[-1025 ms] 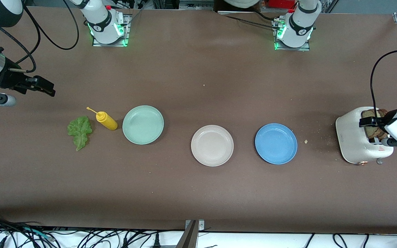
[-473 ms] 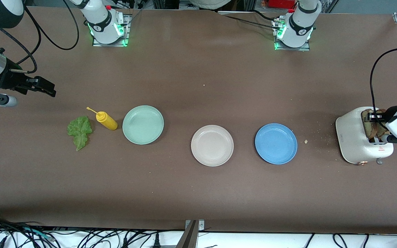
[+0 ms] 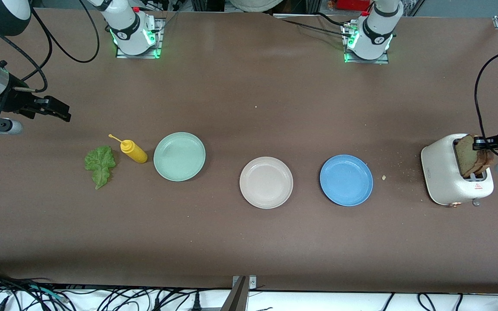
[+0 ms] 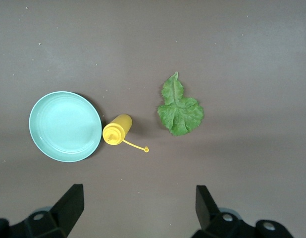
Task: Make sandwich in beige plate with both arms
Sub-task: 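Lower the left gripper onto a bread slice in the white toaster, then lift the bread slice with the left gripper and carry it to the beige plate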
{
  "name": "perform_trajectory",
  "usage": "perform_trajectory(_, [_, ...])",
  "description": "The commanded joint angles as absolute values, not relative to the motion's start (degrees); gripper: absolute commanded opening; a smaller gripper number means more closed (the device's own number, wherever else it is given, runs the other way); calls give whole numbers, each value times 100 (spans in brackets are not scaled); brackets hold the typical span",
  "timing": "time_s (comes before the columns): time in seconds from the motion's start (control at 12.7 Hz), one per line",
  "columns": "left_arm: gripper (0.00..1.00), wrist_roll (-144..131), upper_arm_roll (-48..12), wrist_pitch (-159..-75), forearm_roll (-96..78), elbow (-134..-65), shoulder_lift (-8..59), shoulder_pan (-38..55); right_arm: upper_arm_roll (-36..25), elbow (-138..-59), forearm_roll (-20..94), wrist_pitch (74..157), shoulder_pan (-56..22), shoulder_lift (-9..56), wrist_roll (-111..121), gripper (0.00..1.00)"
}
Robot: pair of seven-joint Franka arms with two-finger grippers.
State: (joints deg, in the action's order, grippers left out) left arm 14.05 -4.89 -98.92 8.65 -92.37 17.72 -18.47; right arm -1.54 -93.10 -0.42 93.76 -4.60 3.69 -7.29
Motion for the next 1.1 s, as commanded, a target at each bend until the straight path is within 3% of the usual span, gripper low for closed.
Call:
perform_trajectory(0.0, [0, 1703, -641, -9581, 984, -8853, 1582, -1881, -158, -9325, 9, 9413, -466, 360, -659, 100])
perform_trajectory(0.55, [0, 1714, -1712, -9404, 513, -8525, 1485, -1828, -158, -9325, 9, 9422, -466, 360, -659, 100])
perform_trajectory(1.02, [0, 1758, -1784, -9343, -1710, -8552, 2248, -1171, -158, -9325, 18, 9422, -466, 360, -659, 100])
